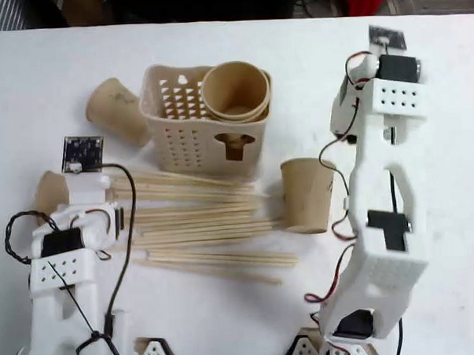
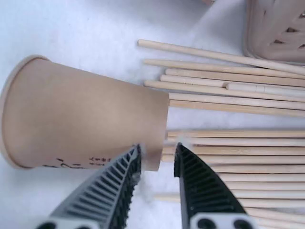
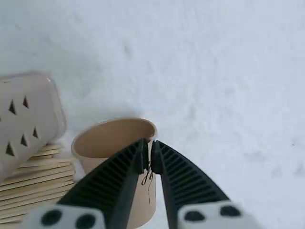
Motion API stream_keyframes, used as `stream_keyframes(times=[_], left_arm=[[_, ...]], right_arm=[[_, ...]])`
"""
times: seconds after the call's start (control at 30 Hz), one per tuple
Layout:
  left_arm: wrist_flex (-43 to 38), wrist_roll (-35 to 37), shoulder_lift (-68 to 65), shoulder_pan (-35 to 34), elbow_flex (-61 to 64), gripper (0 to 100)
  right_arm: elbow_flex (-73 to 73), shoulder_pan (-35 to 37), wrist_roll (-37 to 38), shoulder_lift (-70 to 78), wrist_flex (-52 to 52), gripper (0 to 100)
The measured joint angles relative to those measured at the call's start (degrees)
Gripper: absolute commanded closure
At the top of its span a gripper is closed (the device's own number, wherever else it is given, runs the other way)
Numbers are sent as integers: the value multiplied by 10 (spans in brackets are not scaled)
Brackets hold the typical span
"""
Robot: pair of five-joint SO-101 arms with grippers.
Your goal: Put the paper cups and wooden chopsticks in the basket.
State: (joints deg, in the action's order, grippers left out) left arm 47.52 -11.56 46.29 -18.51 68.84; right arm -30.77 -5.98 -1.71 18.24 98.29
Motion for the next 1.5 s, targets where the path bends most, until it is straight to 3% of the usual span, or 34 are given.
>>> stream_keyframes(times=[0.27,0.4,0.73,0.83,0.9,1.07,1.13,1.23,1.5], left_arm=[[0,0,0,0,0,868],[0,0,0,0,0,868],[0,0,0,0,0,868],[0,0,0,0,0,868],[0,0,0,0,0,868],[0,0,0,0,0,868],[0,0,0,0,0,868],[0,0,0,0,0,868],[0,0,0,0,0,868]], right_arm=[[75,29,0,-43,0,711],[78,57,-30,-14,0,726],[41,58,-192,115,-4,726],[41,55,-209,123,-4,727],[58,56,-212,123,-4,753],[119,48,-210,124,-4,940],[122,34,-181,124,-4,978],[122,15,-125,124,-4,983],[102,-22,-82,33,-4,983]])
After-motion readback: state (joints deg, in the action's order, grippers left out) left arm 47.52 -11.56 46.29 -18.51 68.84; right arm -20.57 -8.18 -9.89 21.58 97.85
